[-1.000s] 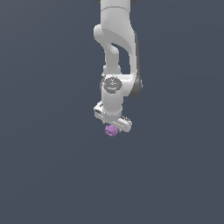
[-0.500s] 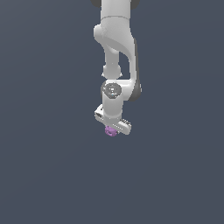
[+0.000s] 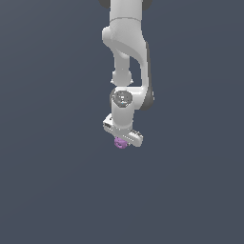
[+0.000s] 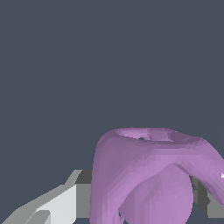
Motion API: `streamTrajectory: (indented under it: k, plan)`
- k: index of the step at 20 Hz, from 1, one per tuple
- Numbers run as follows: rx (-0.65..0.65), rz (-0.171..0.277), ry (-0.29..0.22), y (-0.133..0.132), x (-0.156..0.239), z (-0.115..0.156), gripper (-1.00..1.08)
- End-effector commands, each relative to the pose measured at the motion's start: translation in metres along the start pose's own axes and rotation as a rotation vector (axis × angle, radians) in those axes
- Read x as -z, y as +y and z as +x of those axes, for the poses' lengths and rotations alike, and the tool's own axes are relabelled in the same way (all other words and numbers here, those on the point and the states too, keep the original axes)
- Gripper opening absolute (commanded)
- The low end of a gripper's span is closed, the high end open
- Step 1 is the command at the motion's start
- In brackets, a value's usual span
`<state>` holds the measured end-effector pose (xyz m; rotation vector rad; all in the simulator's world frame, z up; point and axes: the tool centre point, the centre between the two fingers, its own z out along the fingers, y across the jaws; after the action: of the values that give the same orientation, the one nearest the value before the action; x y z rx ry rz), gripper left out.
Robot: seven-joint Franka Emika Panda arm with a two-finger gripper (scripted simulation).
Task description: Pick up the object and move it to a goal position.
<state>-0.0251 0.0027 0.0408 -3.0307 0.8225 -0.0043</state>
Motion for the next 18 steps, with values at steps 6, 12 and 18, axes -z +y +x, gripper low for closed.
streamTrajectory:
  k: [6,12,18]
  plan:
    - [0.0,0.0,0.0,-0.013,0.002,-0.014,-1.0]
    - [0.0,-0.001,-0.001,-0.045,0.006,-0.047,-1.0]
    - [-0.001,-0.002,-0.002,-0.091,0.011,-0.093,-1.0]
